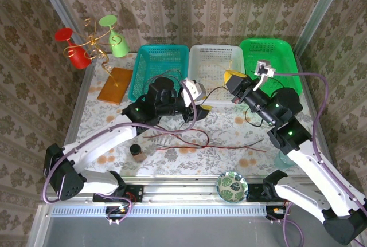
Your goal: Untangle the cables
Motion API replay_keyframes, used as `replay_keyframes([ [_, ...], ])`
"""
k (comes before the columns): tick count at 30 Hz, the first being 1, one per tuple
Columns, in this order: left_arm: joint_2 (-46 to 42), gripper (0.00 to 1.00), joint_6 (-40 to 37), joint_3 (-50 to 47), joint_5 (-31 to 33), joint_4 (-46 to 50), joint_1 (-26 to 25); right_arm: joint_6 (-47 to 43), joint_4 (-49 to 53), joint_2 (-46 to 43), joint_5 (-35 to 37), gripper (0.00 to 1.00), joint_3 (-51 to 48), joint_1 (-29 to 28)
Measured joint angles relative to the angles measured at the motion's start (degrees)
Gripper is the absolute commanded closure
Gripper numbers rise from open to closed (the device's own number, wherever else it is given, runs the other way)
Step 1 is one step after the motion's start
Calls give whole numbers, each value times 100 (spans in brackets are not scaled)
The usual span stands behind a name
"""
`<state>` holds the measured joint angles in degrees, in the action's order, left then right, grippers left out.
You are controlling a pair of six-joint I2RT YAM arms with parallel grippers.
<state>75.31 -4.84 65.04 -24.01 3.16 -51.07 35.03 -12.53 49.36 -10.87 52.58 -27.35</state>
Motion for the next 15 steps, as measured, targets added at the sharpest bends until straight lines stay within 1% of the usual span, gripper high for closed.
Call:
replay_keyframes([
  [3,46,84,22,0,76,-66,-28,76,-57,15,0,100,0,13],
  [4,46,89,24,0,125,-83,-31,92,-66,15,0,100,0,24],
  [6,44,94,39,0,214,-111,-35,111,-90,13,0,100,0,72],
  [7,37,99,28,0,284,-111,-33,122,-101,13,0,100,0,111],
  [11,-74,100,24,-2,551,-105,-35,142,-101,13,2,100,0,295],
  [15,-396,100,17,-13,804,-103,-39,149,-105,13,2,100,-9,387],
])
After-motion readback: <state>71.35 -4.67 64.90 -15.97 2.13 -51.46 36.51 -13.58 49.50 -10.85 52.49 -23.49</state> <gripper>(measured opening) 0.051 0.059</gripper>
